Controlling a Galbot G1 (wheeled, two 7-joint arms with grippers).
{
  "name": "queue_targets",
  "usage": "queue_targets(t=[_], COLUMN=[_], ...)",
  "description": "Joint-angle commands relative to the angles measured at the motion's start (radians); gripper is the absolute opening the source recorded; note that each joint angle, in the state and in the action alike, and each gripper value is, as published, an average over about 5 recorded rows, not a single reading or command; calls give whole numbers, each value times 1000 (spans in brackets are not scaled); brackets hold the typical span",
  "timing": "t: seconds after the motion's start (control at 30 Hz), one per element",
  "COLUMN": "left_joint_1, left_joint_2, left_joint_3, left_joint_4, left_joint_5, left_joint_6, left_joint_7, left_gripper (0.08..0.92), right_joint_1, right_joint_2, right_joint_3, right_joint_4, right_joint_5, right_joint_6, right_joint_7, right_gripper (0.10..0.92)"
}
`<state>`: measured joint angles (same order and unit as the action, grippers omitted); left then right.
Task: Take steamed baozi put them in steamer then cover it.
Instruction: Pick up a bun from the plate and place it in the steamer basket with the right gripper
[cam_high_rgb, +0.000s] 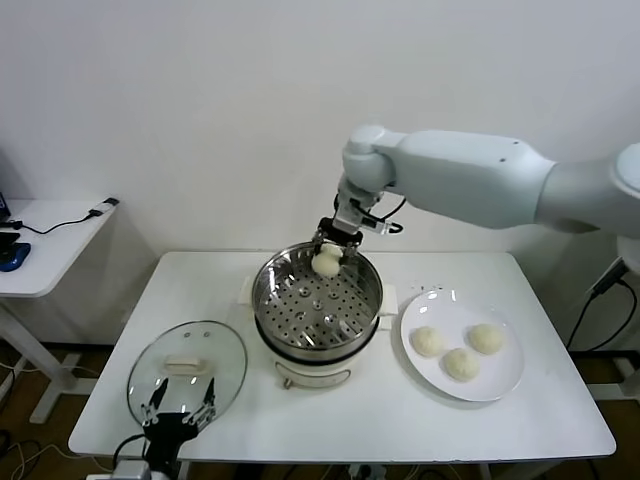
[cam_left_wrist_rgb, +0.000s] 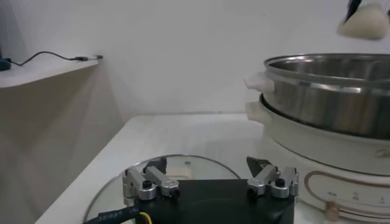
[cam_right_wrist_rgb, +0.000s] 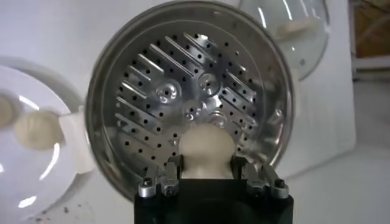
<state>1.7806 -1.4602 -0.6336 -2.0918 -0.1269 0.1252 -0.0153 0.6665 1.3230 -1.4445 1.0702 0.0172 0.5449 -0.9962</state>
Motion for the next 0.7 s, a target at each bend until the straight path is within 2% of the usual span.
queue_targets(t=[0.03, 0.5, 0.7], left_joint_1=[1, -11, -14], left_joint_2=[-1, 2, 5], left_joint_3=[0, -2, -3], left_joint_4=[2, 19, 22], left_joint_5=[-2, -3, -5], left_joint_6=[-3, -11, -10], left_joint_7=[-3, -11, -11], left_gripper=[823, 823, 823], right_joint_1=[-125, -229, -234], right_joint_2=[107, 175, 190], right_joint_3=[24, 91, 98], right_joint_4=[-188, -342, -368], right_joint_5=[-142, -232, -213], right_joint_6=[128, 124, 125], right_joint_7=[16, 22, 8], right_gripper=[543, 543, 565])
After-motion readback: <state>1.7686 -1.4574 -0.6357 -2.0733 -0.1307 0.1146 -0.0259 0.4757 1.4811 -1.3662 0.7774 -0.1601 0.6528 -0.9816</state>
